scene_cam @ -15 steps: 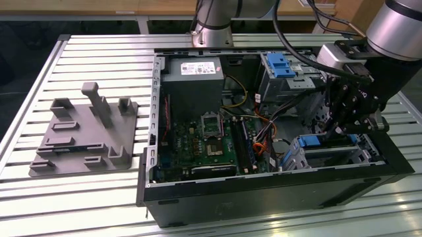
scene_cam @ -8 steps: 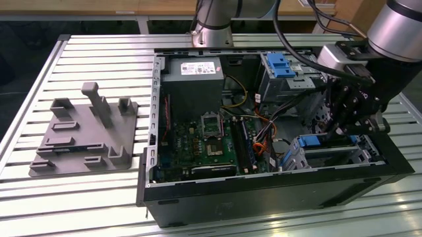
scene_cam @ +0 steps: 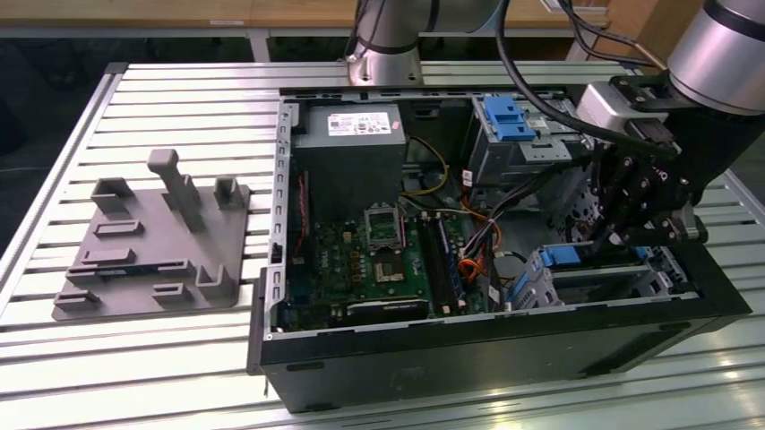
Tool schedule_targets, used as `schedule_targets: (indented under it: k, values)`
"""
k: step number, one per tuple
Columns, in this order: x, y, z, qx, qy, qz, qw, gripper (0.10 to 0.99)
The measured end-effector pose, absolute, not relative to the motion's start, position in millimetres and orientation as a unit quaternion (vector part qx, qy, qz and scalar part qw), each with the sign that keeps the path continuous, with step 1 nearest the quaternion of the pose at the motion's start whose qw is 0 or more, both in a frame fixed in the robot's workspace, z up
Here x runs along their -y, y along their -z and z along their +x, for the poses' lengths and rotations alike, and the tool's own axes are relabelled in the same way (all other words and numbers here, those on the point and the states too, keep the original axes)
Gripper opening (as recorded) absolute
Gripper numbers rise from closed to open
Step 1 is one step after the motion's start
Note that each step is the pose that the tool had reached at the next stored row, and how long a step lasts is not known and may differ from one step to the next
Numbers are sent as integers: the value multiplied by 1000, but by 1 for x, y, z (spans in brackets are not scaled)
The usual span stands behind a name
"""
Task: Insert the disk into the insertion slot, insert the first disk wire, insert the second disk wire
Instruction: 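Insert the second disk wire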
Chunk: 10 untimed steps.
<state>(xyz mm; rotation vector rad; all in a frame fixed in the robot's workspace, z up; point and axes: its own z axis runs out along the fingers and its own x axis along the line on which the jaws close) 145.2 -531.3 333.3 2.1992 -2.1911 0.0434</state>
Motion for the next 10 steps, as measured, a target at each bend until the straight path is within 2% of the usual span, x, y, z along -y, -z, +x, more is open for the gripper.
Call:
schedule_targets:
  k: [10]
  values:
    - [531, -333, 145, 706, -10, 708, 15, 196]
